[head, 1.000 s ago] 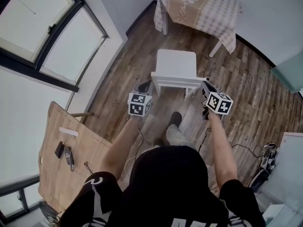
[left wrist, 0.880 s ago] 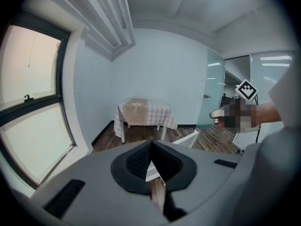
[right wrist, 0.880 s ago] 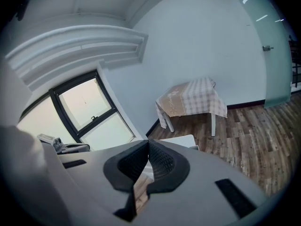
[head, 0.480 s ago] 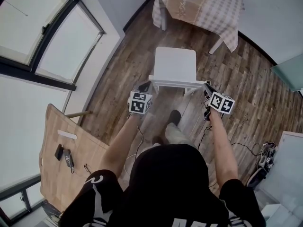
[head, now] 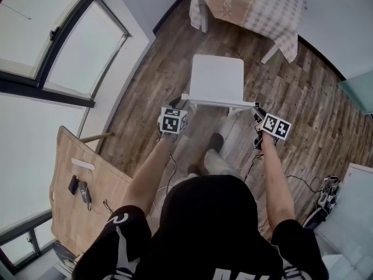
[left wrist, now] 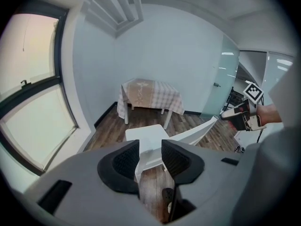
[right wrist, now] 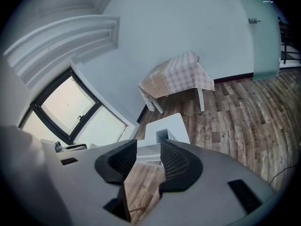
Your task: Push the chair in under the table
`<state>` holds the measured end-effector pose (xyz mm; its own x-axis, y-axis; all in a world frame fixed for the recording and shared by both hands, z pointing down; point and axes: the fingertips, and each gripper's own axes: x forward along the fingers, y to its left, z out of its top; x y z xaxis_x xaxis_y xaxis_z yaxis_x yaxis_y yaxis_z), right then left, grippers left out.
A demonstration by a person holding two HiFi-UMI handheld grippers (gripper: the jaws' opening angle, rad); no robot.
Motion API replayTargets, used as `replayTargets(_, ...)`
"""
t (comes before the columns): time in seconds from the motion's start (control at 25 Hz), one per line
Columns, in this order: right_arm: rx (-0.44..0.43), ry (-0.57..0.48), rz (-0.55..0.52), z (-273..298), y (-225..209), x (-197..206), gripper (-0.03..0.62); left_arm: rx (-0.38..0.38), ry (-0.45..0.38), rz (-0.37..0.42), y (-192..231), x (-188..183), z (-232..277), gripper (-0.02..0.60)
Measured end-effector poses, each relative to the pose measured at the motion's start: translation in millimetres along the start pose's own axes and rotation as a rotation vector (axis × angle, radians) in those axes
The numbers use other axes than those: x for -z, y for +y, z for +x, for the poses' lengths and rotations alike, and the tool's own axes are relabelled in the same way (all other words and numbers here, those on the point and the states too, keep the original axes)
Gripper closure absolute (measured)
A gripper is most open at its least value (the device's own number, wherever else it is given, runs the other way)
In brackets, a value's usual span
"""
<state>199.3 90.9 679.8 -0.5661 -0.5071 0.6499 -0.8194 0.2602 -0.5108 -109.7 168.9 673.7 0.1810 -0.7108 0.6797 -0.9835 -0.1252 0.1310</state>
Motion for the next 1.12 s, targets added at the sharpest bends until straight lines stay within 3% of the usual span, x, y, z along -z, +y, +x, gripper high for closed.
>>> replayTargets(0.4,0.011,0.060,0.014,20.8,-37.1,-3.8,0.330,-0.027,0.113,-0.066,3.0,20.9,29.7,0.298)
replayTargets(0.68,-0.073,0.118,-0.085,43.6,-33.7,-3.9,0.309,-0.041,0.129,-0.097,2.8,21.2,43.0,0.296)
replayTargets(1.12,-0.229,0.164,-0.096,54.2,-28.4,-6.2,0.310,-0.048,0.121,-0.165,-0.4,19.8,44.7,0.333)
